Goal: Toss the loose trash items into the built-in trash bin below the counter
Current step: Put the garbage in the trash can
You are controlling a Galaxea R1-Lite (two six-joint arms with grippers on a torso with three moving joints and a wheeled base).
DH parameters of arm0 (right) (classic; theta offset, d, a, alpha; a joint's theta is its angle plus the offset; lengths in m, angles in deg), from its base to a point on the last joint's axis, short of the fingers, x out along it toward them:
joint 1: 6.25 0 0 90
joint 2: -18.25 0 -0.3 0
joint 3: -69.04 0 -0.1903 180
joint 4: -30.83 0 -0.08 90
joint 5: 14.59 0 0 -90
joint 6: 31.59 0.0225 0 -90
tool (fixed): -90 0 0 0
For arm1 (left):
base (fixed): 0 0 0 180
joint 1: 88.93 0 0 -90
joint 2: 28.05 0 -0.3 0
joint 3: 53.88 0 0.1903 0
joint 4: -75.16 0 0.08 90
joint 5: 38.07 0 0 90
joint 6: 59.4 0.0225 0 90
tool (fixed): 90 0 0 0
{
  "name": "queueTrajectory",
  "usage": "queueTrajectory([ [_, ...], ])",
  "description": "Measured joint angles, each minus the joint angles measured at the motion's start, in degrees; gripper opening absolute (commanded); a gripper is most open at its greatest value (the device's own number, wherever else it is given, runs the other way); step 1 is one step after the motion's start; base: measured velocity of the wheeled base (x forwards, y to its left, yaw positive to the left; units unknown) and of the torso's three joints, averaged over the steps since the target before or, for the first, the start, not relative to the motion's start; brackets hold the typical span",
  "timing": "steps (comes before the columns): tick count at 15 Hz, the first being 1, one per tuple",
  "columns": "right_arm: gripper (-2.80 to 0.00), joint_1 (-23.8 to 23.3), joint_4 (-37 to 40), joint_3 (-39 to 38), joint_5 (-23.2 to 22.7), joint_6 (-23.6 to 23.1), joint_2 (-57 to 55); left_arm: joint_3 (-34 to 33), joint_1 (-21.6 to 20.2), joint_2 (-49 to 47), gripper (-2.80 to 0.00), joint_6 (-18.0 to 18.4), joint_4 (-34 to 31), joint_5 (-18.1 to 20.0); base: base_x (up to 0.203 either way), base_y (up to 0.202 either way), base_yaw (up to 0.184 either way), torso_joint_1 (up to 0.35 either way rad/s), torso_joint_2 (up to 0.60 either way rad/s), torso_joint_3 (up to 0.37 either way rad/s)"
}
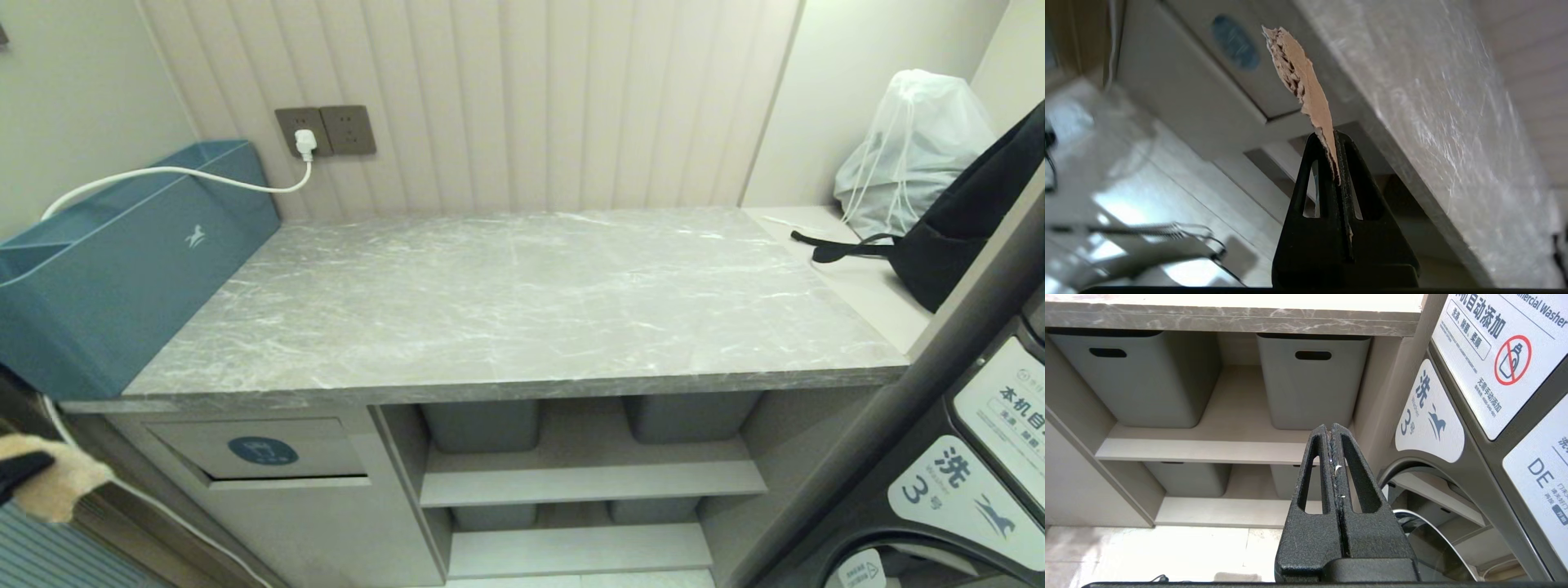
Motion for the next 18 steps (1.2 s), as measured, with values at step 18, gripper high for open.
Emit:
queueTrajectory([
  [18, -2.8, 0.0, -0.11, -0.02, 0.0, -0.29, 0.0, -10.07, -2.38, 5.64, -2.8, -24.26, 1.06, 1.05, 0.0, 0.0, 0.0, -0.119, 0.27, 0.145],
])
